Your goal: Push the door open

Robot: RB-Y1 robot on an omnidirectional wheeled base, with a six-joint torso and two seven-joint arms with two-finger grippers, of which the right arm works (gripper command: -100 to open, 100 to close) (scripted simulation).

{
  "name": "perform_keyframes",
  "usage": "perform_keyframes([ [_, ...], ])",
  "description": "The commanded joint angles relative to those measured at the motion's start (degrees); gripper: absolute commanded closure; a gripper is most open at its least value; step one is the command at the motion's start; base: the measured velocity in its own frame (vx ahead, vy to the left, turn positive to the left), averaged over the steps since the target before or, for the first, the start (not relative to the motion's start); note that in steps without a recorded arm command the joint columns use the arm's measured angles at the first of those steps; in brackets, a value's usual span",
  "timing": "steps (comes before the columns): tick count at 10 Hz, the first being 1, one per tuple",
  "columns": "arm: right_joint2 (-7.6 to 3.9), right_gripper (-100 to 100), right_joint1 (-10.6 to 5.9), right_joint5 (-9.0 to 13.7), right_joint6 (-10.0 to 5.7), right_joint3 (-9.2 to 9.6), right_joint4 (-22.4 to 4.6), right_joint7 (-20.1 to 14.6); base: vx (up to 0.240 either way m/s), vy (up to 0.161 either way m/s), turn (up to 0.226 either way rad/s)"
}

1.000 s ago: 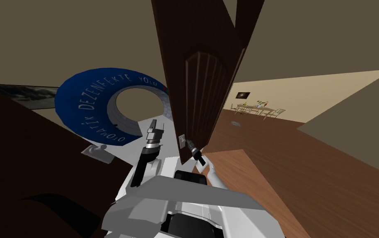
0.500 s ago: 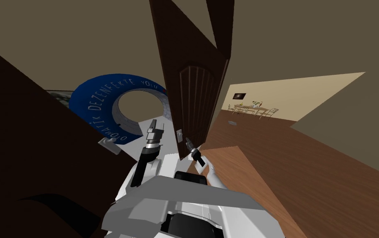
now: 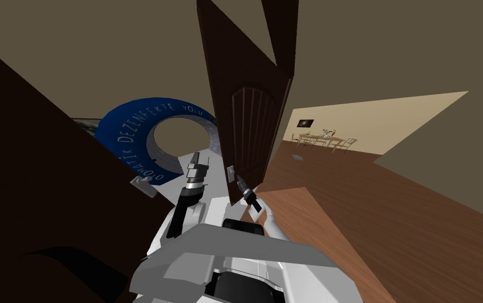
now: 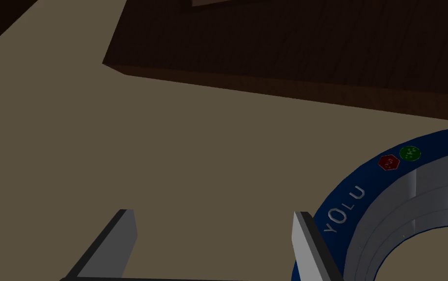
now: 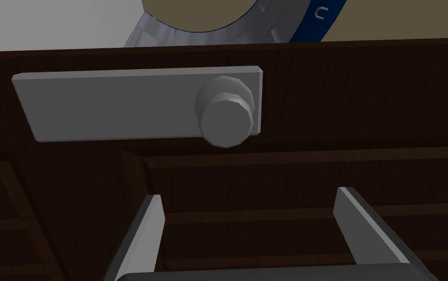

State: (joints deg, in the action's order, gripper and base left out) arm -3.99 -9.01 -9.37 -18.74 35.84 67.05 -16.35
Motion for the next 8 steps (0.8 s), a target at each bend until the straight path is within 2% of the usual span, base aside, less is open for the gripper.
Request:
perform_keyframes([
  [1,0.29,-100,-0.25,0.02,-0.24,-0.40,-0.53,0.28,0.191,0.177,0.018],
  [4,1.28,-100,-0.55,0.06,-0.58,-1.04,-1.26,0.71,0.195,0.163,0.028],
  [5,1.08,-100,-0.53,0.05,-0.47,-0.91,-1.10,0.61,0.074,0.059,-0.001],
  [6,1.08,100,-0.53,0.05,-0.47,-0.91,-1.10,0.61,-0.006,-0.005,-0.003],
  [8,1.08,100,-0.53,0.05,-0.47,-0.91,-1.10,0.61,-0.022,-0.022,0.005],
])
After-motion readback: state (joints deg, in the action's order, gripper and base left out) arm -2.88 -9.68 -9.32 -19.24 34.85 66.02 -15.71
